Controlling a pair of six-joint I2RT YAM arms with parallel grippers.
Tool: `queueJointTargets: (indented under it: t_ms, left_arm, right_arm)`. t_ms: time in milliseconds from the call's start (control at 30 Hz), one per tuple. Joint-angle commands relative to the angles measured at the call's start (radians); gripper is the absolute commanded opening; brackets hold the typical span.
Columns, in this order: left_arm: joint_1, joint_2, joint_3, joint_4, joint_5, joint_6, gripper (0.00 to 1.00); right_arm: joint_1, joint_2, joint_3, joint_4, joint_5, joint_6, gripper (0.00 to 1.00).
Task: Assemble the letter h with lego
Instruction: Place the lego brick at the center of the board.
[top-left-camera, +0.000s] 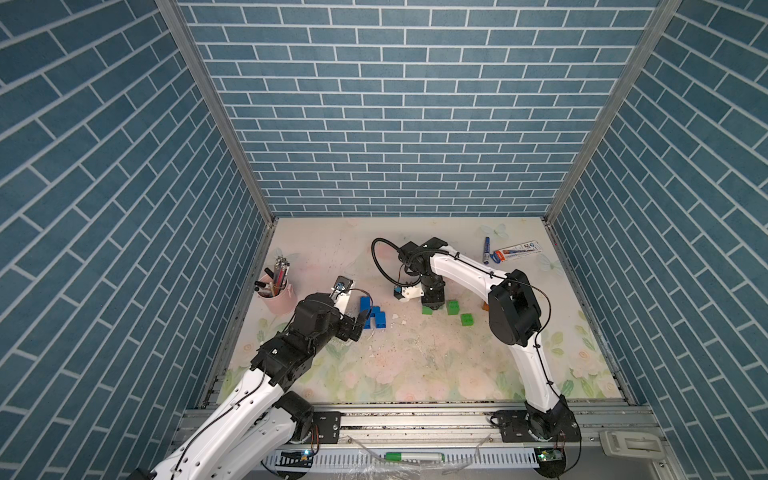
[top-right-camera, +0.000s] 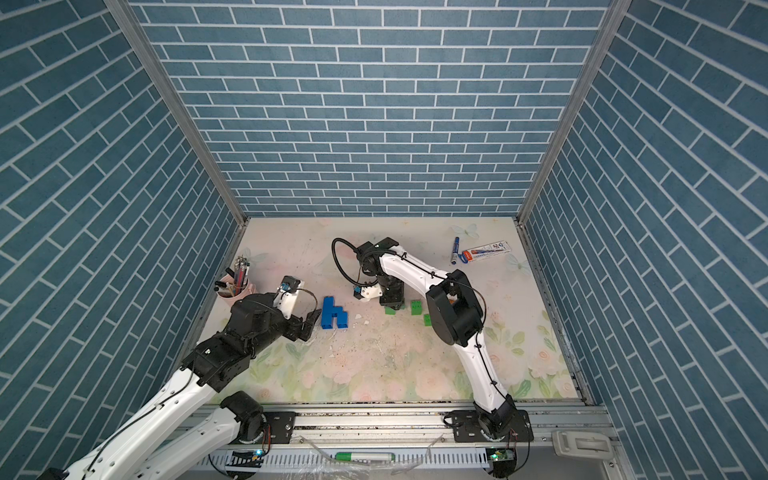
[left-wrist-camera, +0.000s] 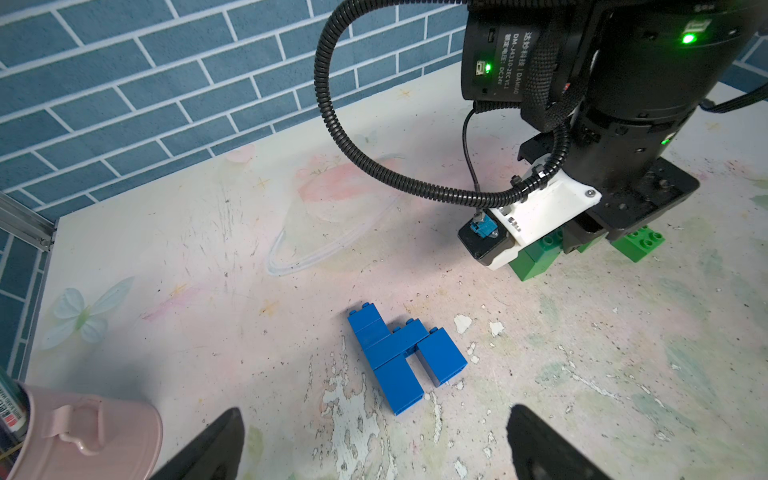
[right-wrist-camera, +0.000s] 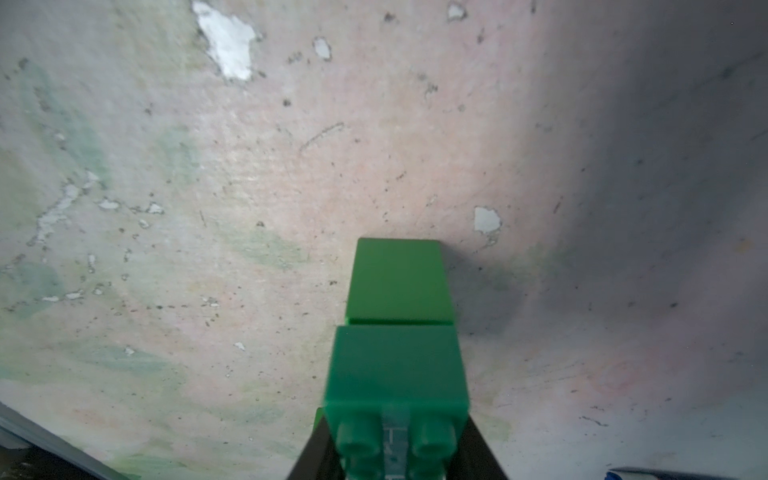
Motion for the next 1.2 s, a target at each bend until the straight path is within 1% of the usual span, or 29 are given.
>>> queueJointTargets:
  t_ms: [0, 67, 167, 300, 400, 500, 567, 600, 633, 667, 700, 800, 833, 867, 933, 967, 1000, 1033, 1067, 1133, 1167]
  left_arm:
    - [-0.003, -0.011, 0.017, -0.011, -0.008, -0.007, 0.99]
    - [-0.003, -0.008, 0.019, -0.012, -0.011, -0.008, 0.99]
    - [-0.003, -0.011, 0.022, -0.013, -0.017, -0.012, 0.99]
    - [-0.003, -0.017, 0.026, -0.014, -0.016, -0.038, 0.99]
    - [-0.004, -0.039, 0.044, -0.019, -0.010, -0.113, 0.99]
    - [-0.006, -0.069, 0.072, -0.031, -0.018, -0.214, 0.99]
    - [-0.012, -0.110, 0.090, -0.035, 0.004, -0.234, 0.99]
    - [-0.016, -0.122, 0.094, -0.030, 0.029, -0.243, 0.99]
    - [-0.016, -0.130, 0.093, -0.023, 0.078, -0.236, 0.99]
    - [-0.016, -0.136, 0.090, -0.009, 0.144, -0.211, 0.99]
    - [-0.021, -0.139, 0.079, 0.016, 0.216, -0.186, 0.99]
    - [-0.037, -0.146, 0.026, 0.102, 0.378, -0.163, 0.99]
    - [-0.051, -0.148, 0.009, 0.126, 0.419, -0.148, 0.99]
    - [-0.073, -0.147, -0.002, 0.142, 0.434, -0.126, 0.99]
    - [-0.122, -0.138, -0.001, 0.120, 0.417, -0.062, 0.99]
    - [-0.150, -0.128, 0.013, 0.094, 0.367, -0.029, 0.99]
    - [-0.168, -0.120, 0.029, 0.067, 0.304, -0.017, 0.99]
    - [-0.175, -0.116, 0.045, 0.044, 0.257, -0.005, 0.99]
    - [-0.175, -0.119, 0.049, 0.040, 0.227, -0.003, 0.99]
    - [-0.176, -0.138, 0.032, 0.070, 0.154, -0.022, 0.99]
    - [-0.175, -0.147, 0.019, 0.082, 0.135, -0.019, 0.99]
  right_arm:
    - [0.000, -0.065, -0.031, 0.032, -0.029, 0.026, 0.00]
    - [0.000, -0.122, -0.054, 0.077, -0.043, 0.025, 0.00]
    - [0.000, -0.192, -0.088, 0.132, -0.030, 0.037, 0.00]
    - [0.001, -0.280, -0.140, 0.197, -0.030, 0.080, 0.00]
    - [0.003, -0.368, -0.212, 0.274, -0.053, 0.142, 0.00]
    - [0.007, -0.463, -0.294, 0.354, -0.127, 0.224, 0.00]
    - [0.011, -0.519, -0.359, 0.413, -0.146, 0.292, 0.00]
    - [0.013, -0.540, -0.382, 0.425, -0.173, 0.329, 0.00]
    - [0.015, -0.559, -0.407, 0.437, -0.206, 0.361, 0.00]
    - [0.017, -0.579, -0.434, 0.455, -0.210, 0.392, 0.00]
    - [0.017, -0.602, -0.467, 0.478, -0.251, 0.427, 0.00]
    - [0.017, -0.662, -0.535, 0.502, -0.306, 0.499, 0.00]
    - [0.018, -0.683, -0.548, 0.493, -0.336, 0.518, 0.00]
    - [0.017, -0.701, -0.559, 0.478, -0.378, 0.532, 0.00]
    - [0.020, -0.736, -0.581, 0.441, -0.445, 0.537, 0.00]
    - [0.020, -0.752, -0.597, 0.430, -0.449, 0.553, 0.00]
    - [0.023, -0.764, -0.613, 0.425, -0.426, 0.572, 0.00]
    - [0.026, -0.773, -0.638, 0.428, -0.369, 0.610, 0.00]
    - [0.026, -0.780, -0.674, 0.438, -0.317, 0.654, 0.00]
    - [0.032, -0.776, -0.738, 0.434, -0.255, 0.735, 0.00]
    - [0.038, -0.766, -0.759, 0.421, -0.227, 0.785, 0.00]
